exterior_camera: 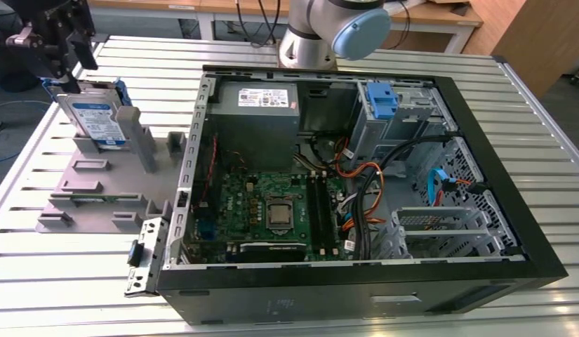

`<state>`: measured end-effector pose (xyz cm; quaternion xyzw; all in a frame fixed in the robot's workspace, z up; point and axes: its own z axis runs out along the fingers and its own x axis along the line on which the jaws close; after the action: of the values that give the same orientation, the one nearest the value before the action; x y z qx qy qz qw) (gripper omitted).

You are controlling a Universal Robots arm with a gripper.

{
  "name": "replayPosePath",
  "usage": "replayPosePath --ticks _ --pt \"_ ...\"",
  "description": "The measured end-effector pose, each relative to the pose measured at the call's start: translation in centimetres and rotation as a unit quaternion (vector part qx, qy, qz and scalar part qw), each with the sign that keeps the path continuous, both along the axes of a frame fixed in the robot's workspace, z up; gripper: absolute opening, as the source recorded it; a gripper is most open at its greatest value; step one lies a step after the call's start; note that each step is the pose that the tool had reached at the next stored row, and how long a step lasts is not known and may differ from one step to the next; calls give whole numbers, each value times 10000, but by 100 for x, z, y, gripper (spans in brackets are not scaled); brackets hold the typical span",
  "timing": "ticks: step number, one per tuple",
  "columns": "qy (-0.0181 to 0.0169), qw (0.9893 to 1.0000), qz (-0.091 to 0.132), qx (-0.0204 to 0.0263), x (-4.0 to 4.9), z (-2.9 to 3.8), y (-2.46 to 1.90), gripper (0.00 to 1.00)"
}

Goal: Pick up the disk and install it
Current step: 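Pick up the disk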

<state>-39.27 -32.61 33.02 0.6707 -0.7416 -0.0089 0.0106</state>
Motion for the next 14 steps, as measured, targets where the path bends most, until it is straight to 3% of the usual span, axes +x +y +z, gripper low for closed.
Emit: replayPosePath --ticks 6,14 --pt "-61 10000 4 -1 -30 -98 -1 64" --pt "-94 10000 7 -2 -57 -233 0 64"
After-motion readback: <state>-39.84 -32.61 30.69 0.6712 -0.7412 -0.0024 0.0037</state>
